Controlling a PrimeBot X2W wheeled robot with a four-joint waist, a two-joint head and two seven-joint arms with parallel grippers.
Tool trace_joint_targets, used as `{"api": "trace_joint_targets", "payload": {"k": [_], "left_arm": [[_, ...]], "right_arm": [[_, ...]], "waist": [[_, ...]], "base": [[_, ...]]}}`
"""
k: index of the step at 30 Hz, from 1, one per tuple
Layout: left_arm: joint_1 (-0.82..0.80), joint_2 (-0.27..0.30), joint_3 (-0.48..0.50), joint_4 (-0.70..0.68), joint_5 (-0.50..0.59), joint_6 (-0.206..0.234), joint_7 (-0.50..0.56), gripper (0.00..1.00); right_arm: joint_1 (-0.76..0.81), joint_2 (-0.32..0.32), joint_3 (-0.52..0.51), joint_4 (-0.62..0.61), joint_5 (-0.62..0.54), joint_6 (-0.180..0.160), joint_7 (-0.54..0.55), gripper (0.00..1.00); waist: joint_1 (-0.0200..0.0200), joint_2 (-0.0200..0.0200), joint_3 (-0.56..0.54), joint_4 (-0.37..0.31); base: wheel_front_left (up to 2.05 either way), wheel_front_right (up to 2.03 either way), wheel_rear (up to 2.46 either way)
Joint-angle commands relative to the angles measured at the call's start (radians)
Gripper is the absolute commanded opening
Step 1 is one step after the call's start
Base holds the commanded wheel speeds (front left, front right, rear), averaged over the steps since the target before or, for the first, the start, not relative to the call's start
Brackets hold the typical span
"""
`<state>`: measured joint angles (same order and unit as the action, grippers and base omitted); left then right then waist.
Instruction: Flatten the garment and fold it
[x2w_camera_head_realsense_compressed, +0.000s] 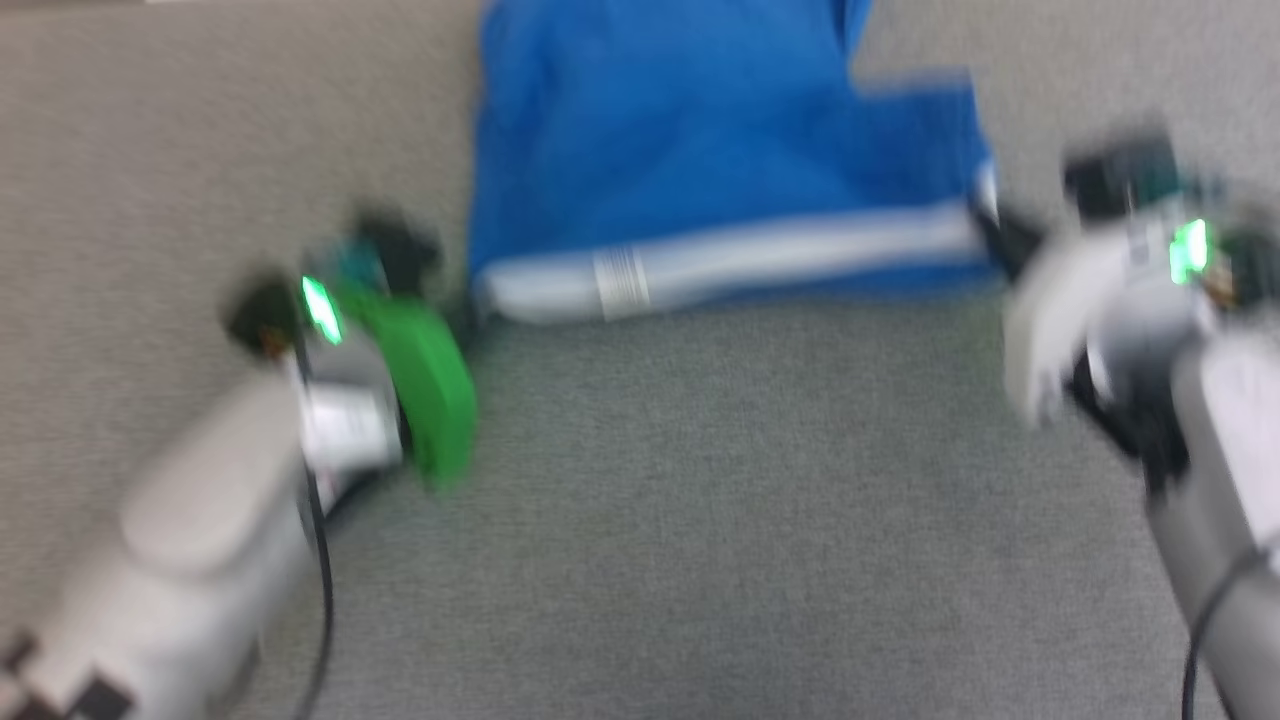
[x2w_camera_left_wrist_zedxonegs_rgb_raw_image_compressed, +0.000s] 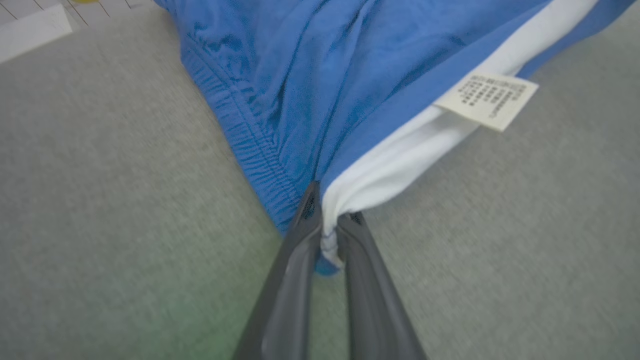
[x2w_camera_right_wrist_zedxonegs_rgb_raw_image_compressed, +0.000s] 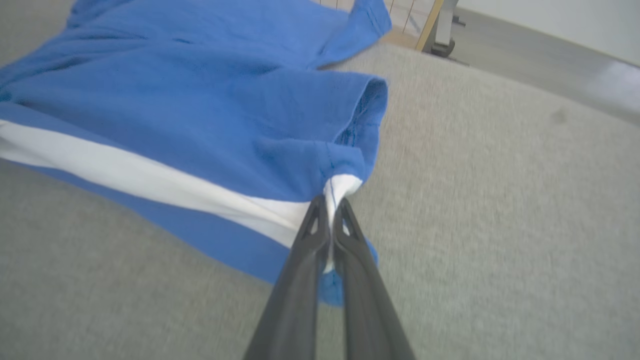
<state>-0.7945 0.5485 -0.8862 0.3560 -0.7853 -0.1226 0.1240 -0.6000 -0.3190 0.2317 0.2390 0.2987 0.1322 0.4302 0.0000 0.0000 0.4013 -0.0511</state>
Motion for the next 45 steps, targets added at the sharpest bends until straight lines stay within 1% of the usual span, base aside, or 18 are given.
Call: {"api": "trace_joint_targets", "payload": {"k": [1, 3, 5, 8, 12, 15, 18, 20, 22, 24, 28, 31, 35, 41, 45], "left_arm": [[0.061, 0.019, -0.014, -0.027, -0.018, 0.0, 0.012, 0.0], [0.156, 0.039, -0.037, -0.081, -0.044, 0.015, 0.028, 0.0], [0.241, 0.063, -0.06, -0.139, -0.06, 0.041, 0.044, 0.0], [0.353, 0.102, -0.087, -0.239, -0.079, 0.093, 0.066, 0.0], [0.46, 0.151, -0.114, -0.374, -0.1, 0.158, 0.1, 0.0], [0.511, 0.176, -0.122, -0.469, -0.123, 0.202, 0.127, 0.0], [0.528, 0.181, -0.106, -0.549, -0.146, 0.233, 0.128, 0.0], [0.516, 0.171, -0.093, -0.576, -0.156, 0.235, 0.124, 0.0], [0.488, 0.158, -0.084, -0.579, -0.153, 0.235, 0.13, 0.0], [0.452, 0.123, -0.061, -0.571, -0.162, 0.235, 0.117, 0.0], [0.367, 0.043, -0.018, -0.506, -0.181, 0.218, 0.09, 0.0], [0.299, -0.017, 0.011, -0.418, -0.194, 0.208, 0.077, 0.0], [0.211, -0.089, 0.04, -0.299, -0.216, 0.191, 0.072, 0.0], [0.097, -0.176, 0.054, -0.128, -0.229, 0.164, 0.078, 0.0], [0.041, -0.221, 0.055, -0.032, -0.228, 0.156, 0.079, 0.0]], "right_arm": [[0.074, -0.01, -0.024, -0.036, 0.012, -0.002, 0.016, 0.0], [0.204, -0.008, -0.07, -0.097, 0.021, -0.002, 0.053, 0.0], [0.328, 0.011, -0.126, -0.163, 0.021, -0.002, 0.092, 0.0], [0.506, 0.051, -0.202, -0.275, 0.002, -0.002, 0.164, 0.0], [0.694, 0.101, -0.268, -0.42, -0.031, -0.002, 0.276, 0.0], [0.786, 0.128, -0.298, -0.523, -0.047, -0.002, 0.353, 0.0], [0.806, 0.135, -0.316, -0.616, -0.063, -0.002, 0.389, 0.0], [0.78, 0.119, -0.317, -0.65, -0.072, -0.002, 0.397, 0.0], [0.734, 0.092, -0.305, -0.659, -0.072, -0.002, 0.406, 0.0], [0.67, 0.058, -0.291, -0.651, -0.073, -0.002, 0.413, 0.0], [0.505, -0.009, -0.244, -0.585, -0.062, -0.002, 0.431, 0.0], [0.361, -0.047, -0.202, -0.503, -0.055, -0.002, 0.44, 0.0], [0.187, -0.07, -0.154, -0.378, -0.05, -0.002, 0.442, 0.0], [-0.03, -0.09, -0.091, -0.182, -0.059, -0.002, 0.425, 0.0], [-0.138, -0.1, -0.03, -0.064, -0.07, -0.002, 0.407, 0.0]], "waist": [[0.0, 0.0, -0.106, 0.049], [0.0, 0.0, -0.136, 0.055], [0.0, 0.0, -0.163, 0.059], [0.0, 0.0, -0.195, 0.063], [0.0, 0.0, -0.224, 0.068], [0.0, 0.0, -0.23, 0.071], [0.0, 0.0, -0.227, 0.079], [0.0, 0.0, -0.22, 0.089], [0.0, 0.0, -0.212, 0.101], [0.0, 0.0, -0.199, 0.117], [0.0, 0.0, -0.157, 0.151], [0.0, 0.0, -0.115, 0.176], [0.0, 0.0, -0.059, 0.207], [0.0, 0.0, 0.025, 0.241], [0.0, 0.0, 0.066, 0.253]], "base": [[0.0, 0.0, 0.0], [0.0, 0.0, 0.0], [0.0, 0.0, 0.0], [0.0, 0.0, 0.0], [0.0, 0.0, 0.0], [0.0, 0.0, 0.0], [0.0, 0.0, 0.0], [0.0, 0.0, 0.0], [0.0, 0.0, 0.0], [0.0, 0.0, 0.0], [0.0, 0.0, 0.0], [0.0, 0.0, 0.0], [0.0, 0.0, 0.0], [0.0, 0.0, 0.0], [0.0, 0.0, 0.0]]}}
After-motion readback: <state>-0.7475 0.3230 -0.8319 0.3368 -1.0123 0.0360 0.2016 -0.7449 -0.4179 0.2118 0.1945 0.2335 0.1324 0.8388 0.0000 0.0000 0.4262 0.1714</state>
